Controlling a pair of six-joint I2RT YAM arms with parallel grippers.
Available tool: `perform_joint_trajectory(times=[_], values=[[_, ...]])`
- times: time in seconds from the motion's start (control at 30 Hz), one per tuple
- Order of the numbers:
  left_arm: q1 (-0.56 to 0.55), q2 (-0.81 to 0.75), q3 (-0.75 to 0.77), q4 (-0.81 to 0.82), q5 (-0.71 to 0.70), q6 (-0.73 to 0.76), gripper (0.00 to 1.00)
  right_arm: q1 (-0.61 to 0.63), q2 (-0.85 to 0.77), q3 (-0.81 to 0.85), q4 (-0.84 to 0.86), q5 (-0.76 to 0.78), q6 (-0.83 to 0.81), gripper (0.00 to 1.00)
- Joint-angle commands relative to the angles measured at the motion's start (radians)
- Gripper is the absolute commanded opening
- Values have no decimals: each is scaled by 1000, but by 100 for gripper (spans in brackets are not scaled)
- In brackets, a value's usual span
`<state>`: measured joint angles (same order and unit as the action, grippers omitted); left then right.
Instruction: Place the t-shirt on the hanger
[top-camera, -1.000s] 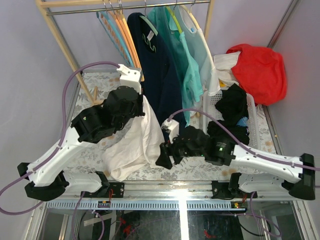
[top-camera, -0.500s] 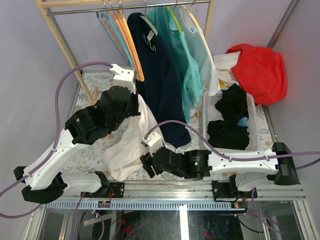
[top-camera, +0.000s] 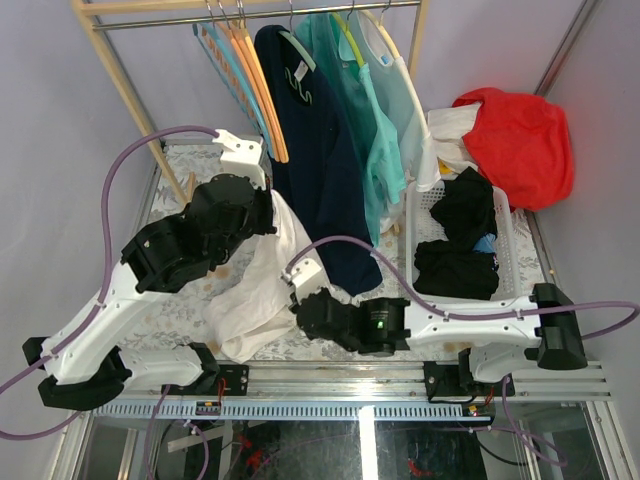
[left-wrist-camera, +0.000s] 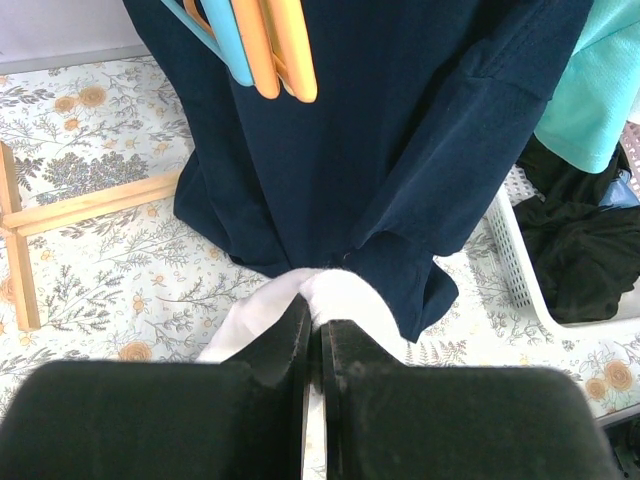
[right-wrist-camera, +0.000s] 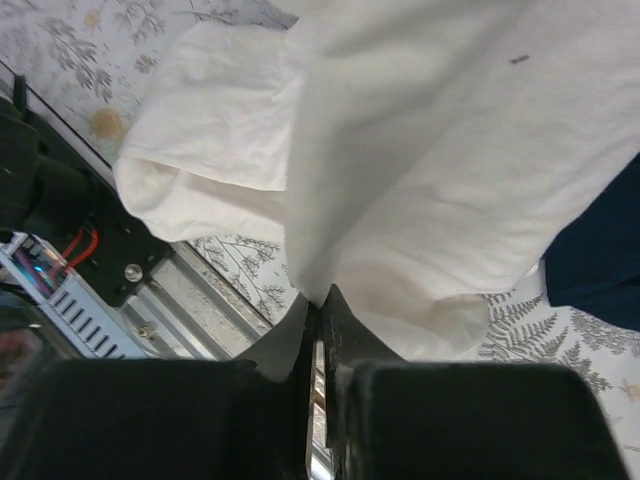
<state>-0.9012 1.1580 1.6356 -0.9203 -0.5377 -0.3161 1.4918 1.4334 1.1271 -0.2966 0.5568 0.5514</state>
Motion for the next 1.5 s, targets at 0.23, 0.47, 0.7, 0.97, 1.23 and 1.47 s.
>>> perform_joint_trajectory(times=[0.23,0.47,0.7,0.97,1.23,1.47], values=[[9,-39,19,-18,-19,20,0,-393,-434,-250,351,-864,51,0],[9,-54,7,-26,19,22,0,-573,-451,-264,300,-1286,87,1],[8,-32,-42,-14,96,19,0,-802,-465,-413,95,-1176,41,4],[9,-23,-69,3,129,17,0,-857,-372,-349,-33,-985,-36,47],[8,3,-73,16,143,20,0,-853,-437,-199,-134,-975,-123,46],[8,14,-68,24,142,24,0,-718,-524,-220,-52,-1080,-79,48]])
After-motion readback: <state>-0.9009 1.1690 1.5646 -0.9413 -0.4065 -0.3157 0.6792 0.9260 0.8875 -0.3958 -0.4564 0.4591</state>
